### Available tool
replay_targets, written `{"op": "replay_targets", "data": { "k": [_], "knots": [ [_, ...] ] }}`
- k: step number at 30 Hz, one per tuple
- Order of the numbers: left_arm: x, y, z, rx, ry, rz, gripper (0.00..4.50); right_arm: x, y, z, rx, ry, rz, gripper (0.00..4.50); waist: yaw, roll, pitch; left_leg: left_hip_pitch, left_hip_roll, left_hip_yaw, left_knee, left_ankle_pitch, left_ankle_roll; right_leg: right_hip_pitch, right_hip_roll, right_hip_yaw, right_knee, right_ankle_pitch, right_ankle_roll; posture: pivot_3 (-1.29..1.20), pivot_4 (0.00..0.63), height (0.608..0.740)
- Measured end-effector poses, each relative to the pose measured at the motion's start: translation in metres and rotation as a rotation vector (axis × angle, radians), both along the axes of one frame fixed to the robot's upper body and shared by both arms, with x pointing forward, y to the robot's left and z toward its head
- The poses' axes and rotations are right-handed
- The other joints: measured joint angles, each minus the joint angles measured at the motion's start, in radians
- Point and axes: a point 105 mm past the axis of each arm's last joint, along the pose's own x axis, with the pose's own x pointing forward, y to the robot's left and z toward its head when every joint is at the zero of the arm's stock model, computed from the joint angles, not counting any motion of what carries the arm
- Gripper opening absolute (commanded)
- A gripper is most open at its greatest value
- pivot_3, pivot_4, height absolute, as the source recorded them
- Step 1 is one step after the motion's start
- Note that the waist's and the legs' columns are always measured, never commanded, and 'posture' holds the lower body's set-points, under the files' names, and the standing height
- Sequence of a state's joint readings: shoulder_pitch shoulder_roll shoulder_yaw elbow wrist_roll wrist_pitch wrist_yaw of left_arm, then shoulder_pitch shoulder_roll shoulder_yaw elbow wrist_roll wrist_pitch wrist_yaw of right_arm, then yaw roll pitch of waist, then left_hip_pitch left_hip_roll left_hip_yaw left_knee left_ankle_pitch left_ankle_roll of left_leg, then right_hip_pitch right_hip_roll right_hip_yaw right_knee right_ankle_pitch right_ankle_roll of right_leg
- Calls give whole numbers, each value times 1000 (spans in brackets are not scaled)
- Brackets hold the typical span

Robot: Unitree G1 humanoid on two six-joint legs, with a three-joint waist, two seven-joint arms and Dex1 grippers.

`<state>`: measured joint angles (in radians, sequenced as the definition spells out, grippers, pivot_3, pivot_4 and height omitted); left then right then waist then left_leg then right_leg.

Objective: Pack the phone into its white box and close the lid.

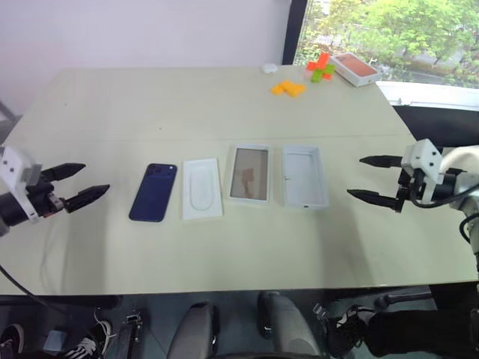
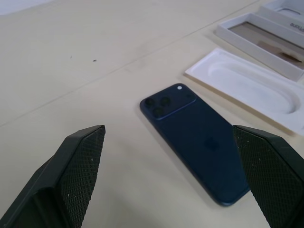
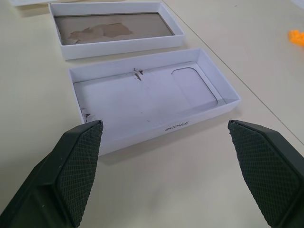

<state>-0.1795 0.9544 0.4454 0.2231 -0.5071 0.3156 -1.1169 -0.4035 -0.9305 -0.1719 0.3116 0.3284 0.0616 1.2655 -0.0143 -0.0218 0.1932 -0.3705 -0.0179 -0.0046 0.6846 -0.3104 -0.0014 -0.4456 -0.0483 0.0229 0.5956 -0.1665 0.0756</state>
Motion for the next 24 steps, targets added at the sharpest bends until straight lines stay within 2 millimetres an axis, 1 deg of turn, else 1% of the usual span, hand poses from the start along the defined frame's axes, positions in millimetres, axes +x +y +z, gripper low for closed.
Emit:
{"op": "replay_targets", "data": {
  "k": [4,7,12,15,17,20,22,24],
  "knots": [
    [4,-5,3,-19,-19,-6,4500,1,1,0,3,-3,-3,4422,0,0,0,0,0,0,0,0,0,0,0,0,0,0,0,0,150,740],
    [5,-13,2,-41,6,-24,4500,2,2,0,7,-8,-3,4422,-1,0,0,0,0,0,0,0,0,0,0,0,0,0,0,0,150,740],
    [8,-34,7,-87,26,-72,4500,8,7,11,13,-41,1,4422,-1,0,0,0,0,0,0,0,0,0,0,0,0,0,0,0,150,740],
    [9,-47,7,-125,75,-102,4500,9,12,8,27,0,9,4422,-1,0,0,0,0,0,0,0,0,0,0,0,0,0,0,0,150,740],
    [11,-59,7,-179,118,-113,4500,7,20,6,59,66,37,4422,-1,0,0,0,0,0,0,0,0,0,0,0,0,0,0,0,150,740],
    [13,-75,8,-236,157,-109,4500,3,32,13,62,82,82,4422,0,0,0,0,0,-1,0,0,0,0,0,0,0,0,0,0,150,740],
    [14,-94,6,-257,211,-107,4500,0,45,23,49,72,132,4422,0,0,0,0,0,-1,1,0,0,0,0,0,1,0,0,0,150,740],
    [13,-113,3,-218,254,-124,4500,-4,60,36,5,11,198,4422,0,0,0,0,0,-2,1,0,0,0,0,0,1,0,0,0,150,740]
  ]
}}
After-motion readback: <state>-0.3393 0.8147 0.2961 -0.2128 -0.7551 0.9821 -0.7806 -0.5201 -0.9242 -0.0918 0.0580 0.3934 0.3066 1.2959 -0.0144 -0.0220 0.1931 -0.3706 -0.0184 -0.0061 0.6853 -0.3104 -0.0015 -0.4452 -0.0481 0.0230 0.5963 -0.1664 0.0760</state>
